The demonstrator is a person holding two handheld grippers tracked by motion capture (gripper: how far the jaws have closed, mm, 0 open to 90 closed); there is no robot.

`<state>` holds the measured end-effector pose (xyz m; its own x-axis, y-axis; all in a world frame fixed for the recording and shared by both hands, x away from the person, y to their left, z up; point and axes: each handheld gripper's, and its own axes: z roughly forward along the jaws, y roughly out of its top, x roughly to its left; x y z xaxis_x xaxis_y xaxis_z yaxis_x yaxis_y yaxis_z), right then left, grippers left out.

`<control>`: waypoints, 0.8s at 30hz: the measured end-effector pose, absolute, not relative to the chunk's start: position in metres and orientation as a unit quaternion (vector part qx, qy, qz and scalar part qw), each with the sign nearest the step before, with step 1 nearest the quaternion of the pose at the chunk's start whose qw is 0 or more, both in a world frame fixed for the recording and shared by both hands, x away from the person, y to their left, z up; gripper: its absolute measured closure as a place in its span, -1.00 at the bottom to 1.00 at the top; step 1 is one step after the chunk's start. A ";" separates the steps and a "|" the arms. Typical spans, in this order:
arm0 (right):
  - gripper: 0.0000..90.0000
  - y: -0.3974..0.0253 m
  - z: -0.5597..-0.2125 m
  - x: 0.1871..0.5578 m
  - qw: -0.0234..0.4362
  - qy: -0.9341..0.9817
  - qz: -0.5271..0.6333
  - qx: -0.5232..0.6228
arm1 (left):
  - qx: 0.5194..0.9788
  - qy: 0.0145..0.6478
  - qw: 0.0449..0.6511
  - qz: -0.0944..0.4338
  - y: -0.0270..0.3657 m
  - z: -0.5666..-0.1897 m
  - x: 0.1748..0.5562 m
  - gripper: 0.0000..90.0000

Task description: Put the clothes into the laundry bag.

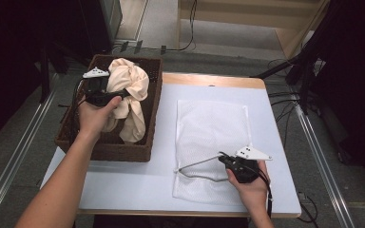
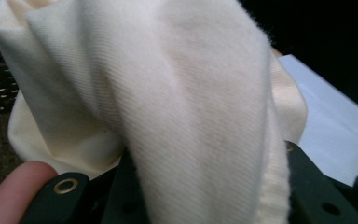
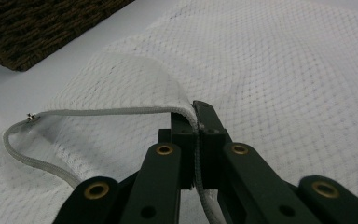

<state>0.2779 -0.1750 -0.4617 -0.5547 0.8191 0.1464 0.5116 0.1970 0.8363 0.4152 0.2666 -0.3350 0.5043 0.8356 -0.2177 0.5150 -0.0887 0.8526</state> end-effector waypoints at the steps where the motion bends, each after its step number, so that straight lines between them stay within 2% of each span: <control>1: 0.98 -0.175 -0.462 0.278 0.170 0.755 0.456 0.440 | 0.717 0.463 0.492 0.170 0.267 -0.333 0.413 0.53; 5: 0.98 -0.174 -0.462 0.278 0.169 0.755 0.456 0.440 | 0.713 0.445 0.517 0.165 0.264 -0.329 0.403 0.53; 10: 0.98 -0.174 -0.462 0.278 0.169 0.755 0.456 0.440 | 0.715 0.417 0.545 0.134 0.247 -0.327 0.387 0.53; 24: 0.98 -0.174 -0.460 0.278 0.173 0.753 0.459 0.439 | 0.752 0.305 0.582 0.057 0.171 -0.327 0.311 0.53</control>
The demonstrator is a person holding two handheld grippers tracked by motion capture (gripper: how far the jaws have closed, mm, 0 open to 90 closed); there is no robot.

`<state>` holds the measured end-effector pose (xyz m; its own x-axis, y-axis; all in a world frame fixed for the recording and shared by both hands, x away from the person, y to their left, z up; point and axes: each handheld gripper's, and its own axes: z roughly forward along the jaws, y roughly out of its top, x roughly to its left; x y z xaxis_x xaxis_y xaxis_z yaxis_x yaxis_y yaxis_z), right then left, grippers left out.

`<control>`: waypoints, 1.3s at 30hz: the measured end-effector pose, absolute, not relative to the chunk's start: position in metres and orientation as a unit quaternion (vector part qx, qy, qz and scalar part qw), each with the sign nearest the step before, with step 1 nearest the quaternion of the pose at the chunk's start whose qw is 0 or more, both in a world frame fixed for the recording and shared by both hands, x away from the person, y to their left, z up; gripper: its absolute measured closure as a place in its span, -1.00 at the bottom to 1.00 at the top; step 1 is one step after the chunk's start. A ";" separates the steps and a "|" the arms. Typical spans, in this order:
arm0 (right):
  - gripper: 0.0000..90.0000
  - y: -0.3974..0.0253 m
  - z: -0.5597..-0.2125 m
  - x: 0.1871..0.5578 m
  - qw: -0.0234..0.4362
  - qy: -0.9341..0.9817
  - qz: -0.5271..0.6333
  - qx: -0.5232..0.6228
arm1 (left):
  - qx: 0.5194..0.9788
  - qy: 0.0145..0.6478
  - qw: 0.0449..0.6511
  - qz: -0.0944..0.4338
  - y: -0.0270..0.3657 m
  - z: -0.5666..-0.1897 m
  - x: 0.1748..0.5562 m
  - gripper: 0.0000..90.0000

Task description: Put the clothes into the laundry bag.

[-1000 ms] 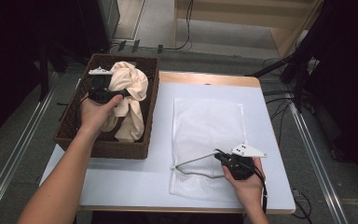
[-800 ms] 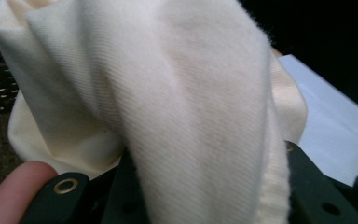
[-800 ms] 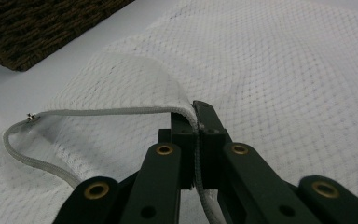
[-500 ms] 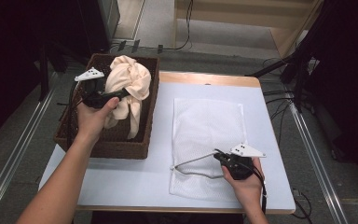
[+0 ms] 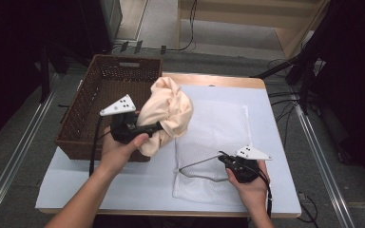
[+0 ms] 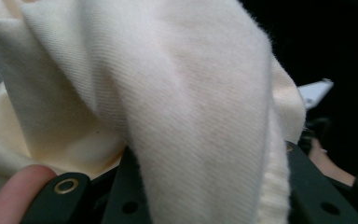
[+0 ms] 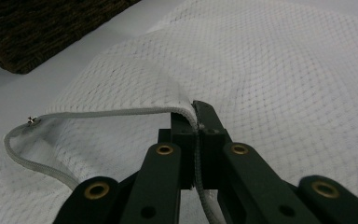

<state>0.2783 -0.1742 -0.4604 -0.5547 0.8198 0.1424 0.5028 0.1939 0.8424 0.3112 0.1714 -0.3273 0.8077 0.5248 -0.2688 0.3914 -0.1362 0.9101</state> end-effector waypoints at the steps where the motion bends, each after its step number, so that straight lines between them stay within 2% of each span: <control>1: 0.98 -0.174 -0.460 0.278 0.173 0.753 0.459 0.439 | 0.754 0.298 0.584 0.047 0.166 -0.329 0.306 0.53; 7: 0.98 -0.174 -0.457 0.278 0.159 0.745 0.472 0.443 | 0.774 0.265 0.574 -0.010 0.136 -0.355 0.273 0.53; 10: 0.98 -0.175 -0.456 0.279 0.158 0.745 0.473 0.443 | 0.790 0.258 0.556 -0.012 0.127 -0.373 0.262 0.53; 14: 0.98 -0.174 -0.458 0.280 0.157 0.745 0.472 0.444 | 0.786 0.263 0.558 -0.043 0.124 -0.398 0.254 0.53; 19: 0.98 -0.174 -0.459 0.282 0.156 0.745 0.470 0.448 | 0.780 0.234 0.575 -0.087 0.122 -0.423 0.242 0.51; 24: 0.99 -0.174 -0.461 0.285 0.149 0.742 0.470 0.454 | 0.809 0.187 0.547 -0.105 0.105 -0.432 0.230 0.51; 30: 0.99 -0.173 -0.461 0.285 0.145 0.742 0.473 0.453 | 0.827 0.175 0.520 -0.125 0.088 -0.444 0.229 0.50; 35: 0.99 -0.176 -0.458 0.285 0.145 0.736 0.479 0.456 | 0.854 0.127 0.485 -0.140 0.070 -0.451 0.219 0.50; 39: 0.99 -0.178 -0.455 0.284 0.149 0.728 0.491 0.454 | 0.859 0.139 0.473 -0.137 0.063 -0.454 0.220 0.48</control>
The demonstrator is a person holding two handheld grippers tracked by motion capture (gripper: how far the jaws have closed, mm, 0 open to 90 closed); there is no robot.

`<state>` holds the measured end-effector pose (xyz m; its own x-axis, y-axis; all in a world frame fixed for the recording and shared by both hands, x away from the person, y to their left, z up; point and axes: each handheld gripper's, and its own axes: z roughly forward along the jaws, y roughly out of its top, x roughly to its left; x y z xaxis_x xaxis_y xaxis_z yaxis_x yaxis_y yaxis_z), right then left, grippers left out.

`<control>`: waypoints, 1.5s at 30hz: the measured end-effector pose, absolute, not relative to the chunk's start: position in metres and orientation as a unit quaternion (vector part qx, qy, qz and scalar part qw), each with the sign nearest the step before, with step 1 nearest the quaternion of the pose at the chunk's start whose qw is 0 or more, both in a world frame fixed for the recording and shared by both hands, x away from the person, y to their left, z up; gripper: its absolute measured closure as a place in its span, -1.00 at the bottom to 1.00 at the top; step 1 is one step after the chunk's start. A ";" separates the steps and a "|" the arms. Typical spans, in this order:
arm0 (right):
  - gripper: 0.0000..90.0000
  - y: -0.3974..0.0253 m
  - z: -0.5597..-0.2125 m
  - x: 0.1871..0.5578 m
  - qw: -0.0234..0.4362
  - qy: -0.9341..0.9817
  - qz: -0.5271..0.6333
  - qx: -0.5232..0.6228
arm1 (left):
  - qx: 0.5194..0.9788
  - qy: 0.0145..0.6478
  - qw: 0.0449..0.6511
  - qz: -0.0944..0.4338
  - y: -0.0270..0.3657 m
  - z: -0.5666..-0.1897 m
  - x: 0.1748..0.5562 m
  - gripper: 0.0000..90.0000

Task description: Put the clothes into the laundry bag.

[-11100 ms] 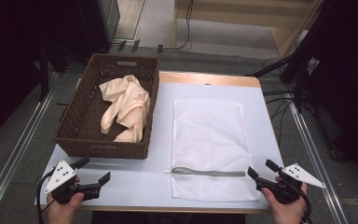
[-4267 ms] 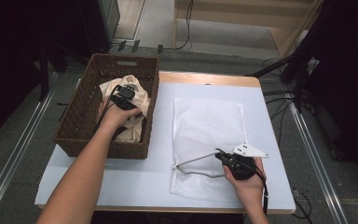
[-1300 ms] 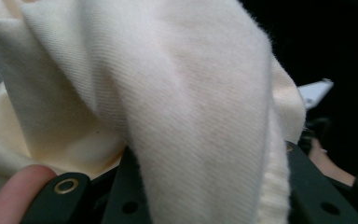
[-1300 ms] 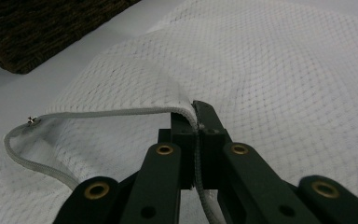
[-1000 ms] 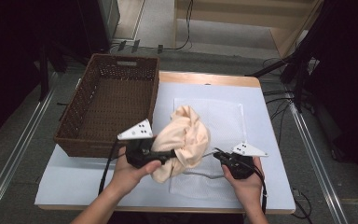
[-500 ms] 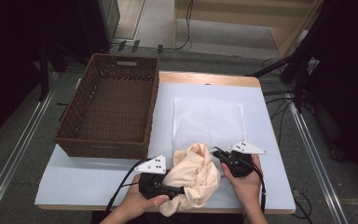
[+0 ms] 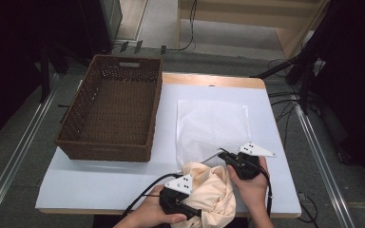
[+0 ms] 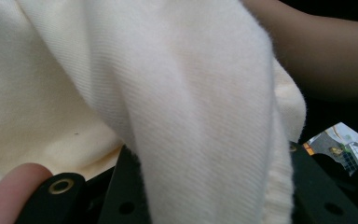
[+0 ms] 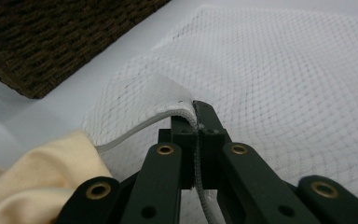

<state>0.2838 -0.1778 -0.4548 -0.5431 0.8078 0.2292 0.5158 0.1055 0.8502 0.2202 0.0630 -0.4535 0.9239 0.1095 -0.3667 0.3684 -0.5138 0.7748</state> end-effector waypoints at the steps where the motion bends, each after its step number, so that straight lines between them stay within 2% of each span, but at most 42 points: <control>1: 0.98 -0.177 -0.453 0.283 0.150 0.728 0.494 0.452 | 0.857 0.151 0.473 -0.135 0.062 -0.453 0.222 0.47; 4: 0.99 -0.174 -0.447 0.279 0.155 0.728 0.501 0.442 | 0.855 0.181 0.476 -0.103 0.060 -0.447 0.225 0.45; 7: 0.99 -0.170 -0.435 0.272 0.164 0.725 0.512 0.430 | 0.853 0.224 0.471 -0.016 0.057 -0.436 0.223 0.44; 12: 0.99 -0.166 -0.423 0.265 0.174 0.721 0.524 0.419 | 0.832 0.280 0.477 0.040 0.053 -0.425 0.229 0.44; 16: 0.99 -0.163 -0.414 0.259 0.181 0.718 0.532 0.411 | 0.817 0.315 0.480 0.053 0.046 -0.431 0.237 0.37; 18: 0.99 -0.162 -0.414 0.258 0.179 0.722 0.529 0.409 | 0.819 0.333 0.467 0.026 0.041 -0.445 0.248 0.23; 19: 0.99 -0.160 -0.418 0.259 0.174 0.726 0.525 0.409 | 0.821 0.339 0.459 0.016 0.039 -0.451 0.253 -0.07; 20: 0.99 -0.160 -0.418 0.259 0.174 0.726 0.525 0.409 | 0.827 0.344 0.444 0.007 0.036 -0.459 0.258 -0.07; 22: 0.99 -0.160 -0.423 0.260 0.171 0.729 0.521 0.410 | 0.833 0.352 0.428 0.009 0.035 -0.467 0.265 -0.41; 25: 0.99 -0.162 -0.428 0.261 0.171 0.732 0.513 0.415 | 0.834 0.349 0.427 0.023 0.040 -0.462 0.267 -0.53; 27: 0.99 -0.164 -0.430 0.263 0.171 0.730 0.514 0.418 | 0.847 0.316 0.424 0.052 0.040 -0.460 0.264 -0.62; 30: 0.99 -0.165 -0.430 0.263 0.171 0.730 0.510 0.421 | 0.860 0.282 0.414 0.099 0.043 -0.454 0.258 -0.62; 34: 0.99 -0.166 -0.430 0.264 0.175 0.730 0.508 0.421 | 0.850 0.299 0.417 0.117 0.053 -0.445 0.258 -0.68; 41: 0.99 -0.167 -0.430 0.263 0.178 0.730 0.508 0.422 | 0.846 0.297 0.425 0.125 0.059 -0.437 0.255 -0.64; 43: 0.99 -0.168 -0.430 0.264 0.178 0.728 0.509 0.423 | 0.849 0.289 0.427 0.121 0.062 -0.433 0.255 -0.47; 45: 0.99 -0.168 -0.430 0.264 0.178 0.729 0.509 0.423 | 0.854 0.280 0.432 0.080 0.063 -0.433 0.256 -0.23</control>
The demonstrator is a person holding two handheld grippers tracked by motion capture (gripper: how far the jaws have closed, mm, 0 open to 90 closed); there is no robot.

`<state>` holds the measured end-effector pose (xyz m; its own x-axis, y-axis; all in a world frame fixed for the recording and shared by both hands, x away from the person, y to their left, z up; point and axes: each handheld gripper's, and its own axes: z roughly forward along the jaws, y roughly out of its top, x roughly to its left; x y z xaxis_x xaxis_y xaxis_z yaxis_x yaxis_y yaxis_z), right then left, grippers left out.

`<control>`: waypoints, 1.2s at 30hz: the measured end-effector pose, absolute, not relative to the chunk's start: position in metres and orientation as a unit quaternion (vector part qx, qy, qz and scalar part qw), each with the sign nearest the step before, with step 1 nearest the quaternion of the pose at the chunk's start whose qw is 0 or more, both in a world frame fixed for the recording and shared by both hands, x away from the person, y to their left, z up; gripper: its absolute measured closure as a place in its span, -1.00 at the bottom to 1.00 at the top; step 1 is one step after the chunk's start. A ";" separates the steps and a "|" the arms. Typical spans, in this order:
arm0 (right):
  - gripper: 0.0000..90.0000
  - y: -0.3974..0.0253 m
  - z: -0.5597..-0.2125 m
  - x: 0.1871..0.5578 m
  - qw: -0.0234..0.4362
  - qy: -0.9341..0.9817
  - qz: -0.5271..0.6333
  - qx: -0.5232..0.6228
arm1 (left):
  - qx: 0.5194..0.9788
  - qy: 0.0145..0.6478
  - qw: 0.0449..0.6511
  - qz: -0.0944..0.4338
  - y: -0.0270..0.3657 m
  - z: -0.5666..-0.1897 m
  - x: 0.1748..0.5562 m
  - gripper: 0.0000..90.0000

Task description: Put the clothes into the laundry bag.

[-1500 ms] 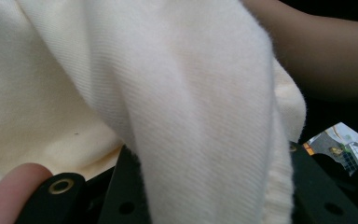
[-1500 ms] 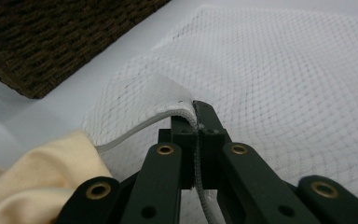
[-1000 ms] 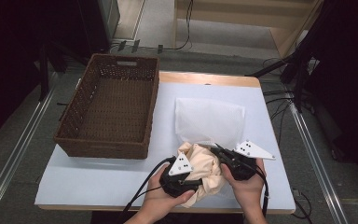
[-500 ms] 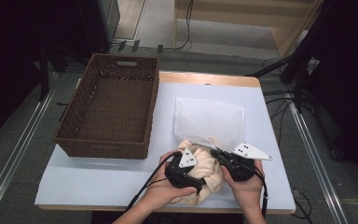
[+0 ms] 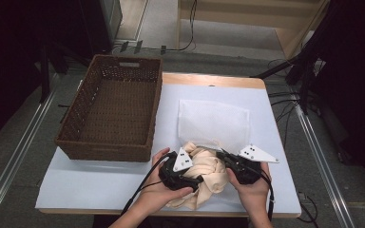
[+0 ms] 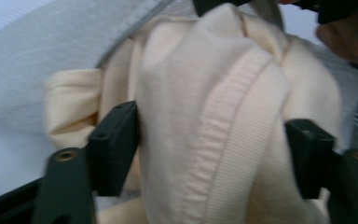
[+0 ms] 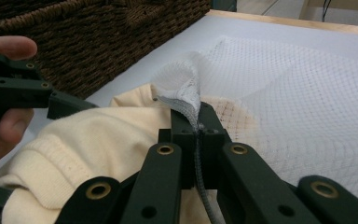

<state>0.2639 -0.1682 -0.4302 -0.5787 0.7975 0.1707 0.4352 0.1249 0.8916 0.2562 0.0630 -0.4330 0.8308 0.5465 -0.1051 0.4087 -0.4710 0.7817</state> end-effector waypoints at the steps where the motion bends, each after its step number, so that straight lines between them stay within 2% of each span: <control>1: 0.99 -0.167 -0.431 0.264 0.178 0.730 0.508 0.421 | 0.859 0.275 0.430 0.042 0.062 -0.436 0.258 -0.02; 3: 0.99 -0.163 -0.432 0.263 0.177 0.733 0.507 0.418 | 0.865 0.277 0.419 0.000 0.056 -0.444 0.261 0.17; 8: 0.99 -0.152 -0.431 0.259 0.177 0.742 0.504 0.406 | 0.862 0.298 0.409 -0.036 0.047 -0.446 0.271 0.49; 12: 0.99 -0.151 -0.427 0.256 0.181 0.741 0.509 0.399 | 0.849 0.299 0.436 -0.010 0.044 -0.437 0.267 0.59; 17: 0.99 -0.154 -0.417 0.251 0.191 0.723 0.532 0.398 | 0.786 0.326 0.524 0.043 0.048 -0.429 0.260 0.60; 19: 0.99 -0.156 -0.411 0.249 0.195 0.718 0.538 0.396 | 0.775 0.339 0.529 0.069 0.044 -0.434 0.257 0.59; 22: 0.99 -0.157 -0.417 0.251 0.182 0.725 0.528 0.403 | 0.788 0.383 0.479 0.058 0.033 -0.453 0.272 0.49; 25: 0.99 -0.156 -0.423 0.253 0.178 0.729 0.520 0.407 | 0.785 0.410 0.464 0.004 0.032 -0.469 0.289 0.27; 26: 0.99 -0.155 -0.425 0.254 0.175 0.731 0.518 0.408 | 0.786 0.407 0.466 0.006 0.033 -0.467 0.288 0.21; 28: 0.99 -0.158 -0.425 0.255 0.180 0.732 0.516 0.407 | 0.798 0.378 0.469 0.015 0.033 -0.460 0.283 -0.08; 30: 0.99 -0.163 -0.425 0.257 0.180 0.726 0.518 0.415 | 0.800 0.353 0.486 0.016 0.039 -0.450 0.275 -0.27; 34: 0.99 -0.171 -0.425 0.260 0.180 0.716 0.521 0.428 | 0.789 0.329 0.518 0.003 0.051 -0.435 0.264 -0.43; 36: 0.99 -0.172 -0.425 0.261 0.181 0.713 0.523 0.430 | 0.799 0.312 0.514 0.001 0.047 -0.434 0.258 -0.46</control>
